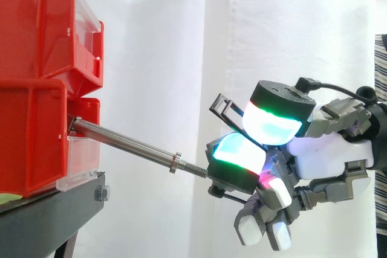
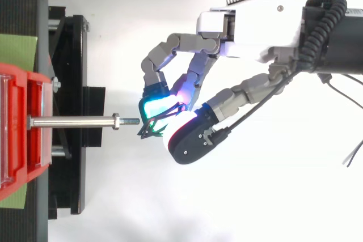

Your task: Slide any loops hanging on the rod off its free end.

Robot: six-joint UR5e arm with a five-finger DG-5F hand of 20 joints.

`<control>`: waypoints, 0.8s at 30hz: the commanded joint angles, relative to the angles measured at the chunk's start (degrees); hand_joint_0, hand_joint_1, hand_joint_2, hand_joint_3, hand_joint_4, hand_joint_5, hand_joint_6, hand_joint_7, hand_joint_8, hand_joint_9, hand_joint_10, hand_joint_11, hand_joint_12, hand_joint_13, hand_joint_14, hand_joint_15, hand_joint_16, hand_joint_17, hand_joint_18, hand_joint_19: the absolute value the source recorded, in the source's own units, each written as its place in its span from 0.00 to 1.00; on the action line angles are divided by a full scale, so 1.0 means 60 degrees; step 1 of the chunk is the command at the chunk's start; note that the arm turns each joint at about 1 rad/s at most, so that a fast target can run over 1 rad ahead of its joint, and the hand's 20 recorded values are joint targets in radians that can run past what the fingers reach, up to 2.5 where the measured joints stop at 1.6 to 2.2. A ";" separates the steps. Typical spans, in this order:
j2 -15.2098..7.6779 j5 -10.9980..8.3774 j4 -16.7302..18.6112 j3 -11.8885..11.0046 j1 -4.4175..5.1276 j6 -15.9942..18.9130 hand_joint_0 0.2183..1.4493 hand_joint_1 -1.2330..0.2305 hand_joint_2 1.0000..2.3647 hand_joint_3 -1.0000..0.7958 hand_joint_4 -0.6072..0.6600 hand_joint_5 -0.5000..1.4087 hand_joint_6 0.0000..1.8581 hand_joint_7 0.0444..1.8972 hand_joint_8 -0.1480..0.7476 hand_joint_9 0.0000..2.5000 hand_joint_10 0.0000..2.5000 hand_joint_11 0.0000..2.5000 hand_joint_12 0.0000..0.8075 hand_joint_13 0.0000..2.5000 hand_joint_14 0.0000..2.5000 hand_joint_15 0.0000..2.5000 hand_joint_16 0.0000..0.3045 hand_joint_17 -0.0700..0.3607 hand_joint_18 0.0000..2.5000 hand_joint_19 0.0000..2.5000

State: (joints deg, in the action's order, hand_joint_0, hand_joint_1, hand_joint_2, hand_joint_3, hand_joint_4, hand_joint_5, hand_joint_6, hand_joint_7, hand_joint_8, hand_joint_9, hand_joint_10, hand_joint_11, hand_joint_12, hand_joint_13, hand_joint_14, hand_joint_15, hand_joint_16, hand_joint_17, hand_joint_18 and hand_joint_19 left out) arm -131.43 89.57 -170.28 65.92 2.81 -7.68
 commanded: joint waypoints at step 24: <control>0.0005 -0.0002 -0.0200 0.0000 0.0000 0.0239 0.34 0.34 0.00 0.28 0.56 0.18 0.48 0.61 0.49 0.43 0.01 0.20 0.40 0.35 0.00 0.10 0.13 0.37 0.35 0.19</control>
State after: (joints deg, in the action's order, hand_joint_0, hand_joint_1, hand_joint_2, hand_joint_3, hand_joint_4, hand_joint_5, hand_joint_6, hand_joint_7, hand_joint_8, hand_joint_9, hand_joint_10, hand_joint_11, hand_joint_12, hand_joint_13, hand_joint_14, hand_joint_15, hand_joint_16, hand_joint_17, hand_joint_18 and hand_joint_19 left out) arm -131.40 89.54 -171.32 65.91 2.82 -6.31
